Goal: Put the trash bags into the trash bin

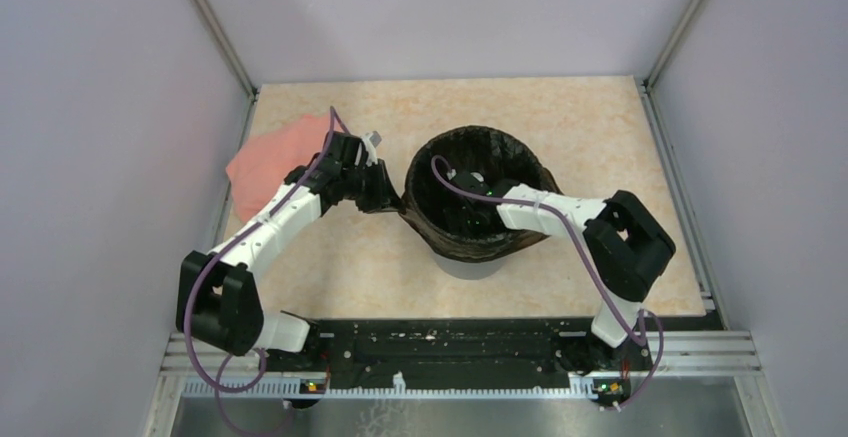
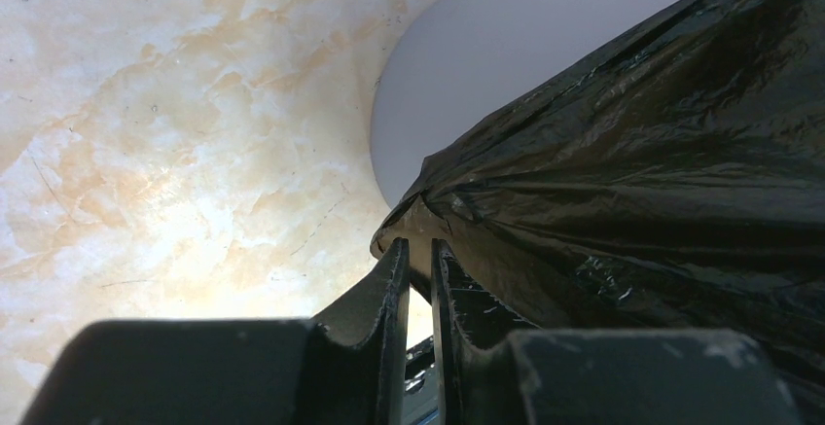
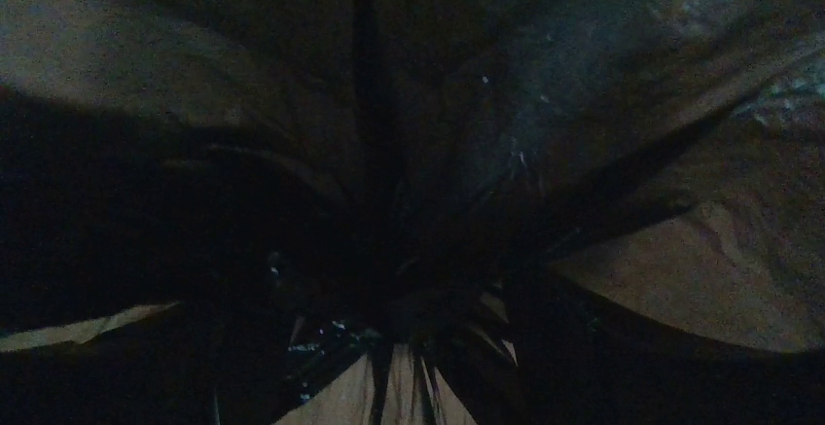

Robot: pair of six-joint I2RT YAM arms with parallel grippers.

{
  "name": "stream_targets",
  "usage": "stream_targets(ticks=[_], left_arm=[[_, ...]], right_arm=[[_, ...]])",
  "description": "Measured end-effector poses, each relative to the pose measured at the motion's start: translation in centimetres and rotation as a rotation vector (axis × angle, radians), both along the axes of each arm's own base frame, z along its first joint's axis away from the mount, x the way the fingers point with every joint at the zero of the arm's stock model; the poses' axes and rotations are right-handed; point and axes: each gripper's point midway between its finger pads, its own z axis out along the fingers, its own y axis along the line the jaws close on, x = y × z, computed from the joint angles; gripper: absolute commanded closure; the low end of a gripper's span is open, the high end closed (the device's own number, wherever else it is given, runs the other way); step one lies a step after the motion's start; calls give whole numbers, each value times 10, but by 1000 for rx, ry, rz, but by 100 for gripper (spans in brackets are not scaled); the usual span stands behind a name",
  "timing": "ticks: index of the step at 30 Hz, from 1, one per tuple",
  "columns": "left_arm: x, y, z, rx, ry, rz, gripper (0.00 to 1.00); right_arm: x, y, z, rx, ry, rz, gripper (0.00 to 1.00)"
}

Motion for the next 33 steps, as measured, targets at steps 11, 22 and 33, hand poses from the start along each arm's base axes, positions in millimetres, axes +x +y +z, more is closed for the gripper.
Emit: stream_targets(ticks=[11, 22, 33], left_arm=[[-2, 0, 1, -3, -4, 0, 80], [-4, 1, 1, -3, -3, 3, 80], [-5, 5, 0, 24, 2, 6, 76]], right_arm=[[5, 6, 31, 22, -15, -14, 24], [1, 3, 48, 48, -26, -37, 23], [-2, 1, 82, 95, -62, -52, 22]])
